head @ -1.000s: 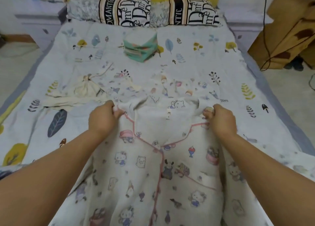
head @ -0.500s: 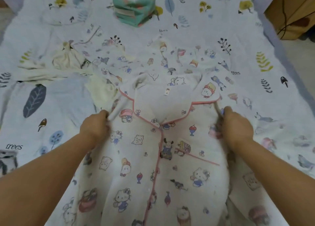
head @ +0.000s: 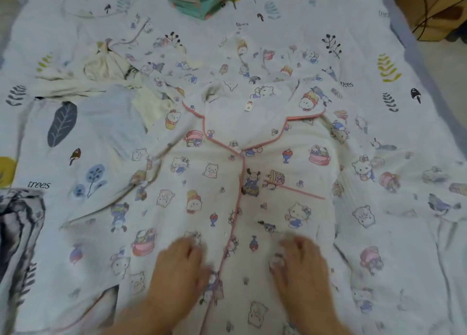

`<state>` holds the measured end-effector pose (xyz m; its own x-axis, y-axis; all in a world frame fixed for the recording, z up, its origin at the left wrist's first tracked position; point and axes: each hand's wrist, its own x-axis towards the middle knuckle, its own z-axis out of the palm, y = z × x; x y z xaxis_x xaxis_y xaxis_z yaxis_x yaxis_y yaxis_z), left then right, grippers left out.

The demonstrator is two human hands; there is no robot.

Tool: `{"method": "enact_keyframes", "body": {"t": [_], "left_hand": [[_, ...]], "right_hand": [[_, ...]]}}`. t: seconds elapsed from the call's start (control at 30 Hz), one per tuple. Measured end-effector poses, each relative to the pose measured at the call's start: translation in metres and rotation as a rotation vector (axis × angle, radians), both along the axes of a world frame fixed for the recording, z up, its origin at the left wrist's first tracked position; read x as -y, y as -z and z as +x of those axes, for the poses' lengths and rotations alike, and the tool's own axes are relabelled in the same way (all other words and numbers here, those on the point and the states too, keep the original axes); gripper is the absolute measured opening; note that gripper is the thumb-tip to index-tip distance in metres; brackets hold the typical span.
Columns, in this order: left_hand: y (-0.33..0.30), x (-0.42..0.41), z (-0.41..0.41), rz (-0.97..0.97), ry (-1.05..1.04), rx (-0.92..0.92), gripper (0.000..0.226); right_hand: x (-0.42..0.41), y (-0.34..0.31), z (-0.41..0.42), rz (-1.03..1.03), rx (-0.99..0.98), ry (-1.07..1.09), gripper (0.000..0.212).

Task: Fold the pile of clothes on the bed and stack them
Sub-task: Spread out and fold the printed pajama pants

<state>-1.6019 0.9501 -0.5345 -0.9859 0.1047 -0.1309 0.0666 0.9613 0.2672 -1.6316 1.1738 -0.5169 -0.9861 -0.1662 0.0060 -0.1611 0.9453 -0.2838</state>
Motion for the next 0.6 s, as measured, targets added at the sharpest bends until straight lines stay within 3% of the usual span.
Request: {"method": "enact_keyframes", "body": {"t": [0.1,0.2,0.3,0.37,0.43,0.5,0.57,0.6], "left_hand": [[0.003,-0.016,0.052,-0.116,-0.028,0.307,0.053],[0.007,-0.021,0.072,-0.146,-0.032,0.328,0.055],[0.001,-0.027,0.073,-0.078,-0.006,0.251,0.044],[-0.003,-0.042,0.076,0.019,0.007,0.209,0.038],[-0.013,-0.059,0.08,0.074,0.13,0.187,0.028],[-0.014,-0.071,0.084,0.099,0.166,0.359,0.032],[-0.012,-0.061,0.091,0.153,0.104,0.417,0.034],[-0.014,-0.05,0.092,0.15,0.033,0.354,0.033]], "right_hand": [[0.013,0.016,0.058,0.065,0.225,-0.083,0.062],[0.018,0.027,0.096,0.148,0.466,-0.106,0.067],[0.013,0.035,0.108,0.217,0.364,-0.199,0.013],[0.009,0.043,0.114,0.222,0.341,-0.275,0.016],[0.006,0.04,0.119,0.174,0.289,-0.252,0.005],[-0.004,0.032,0.122,0.091,0.283,-0.224,0.023],[-0.022,0.021,0.121,0.036,0.195,-0.083,0.013],[-0.03,0.014,0.12,-0.002,0.19,0.045,0.029]]}}
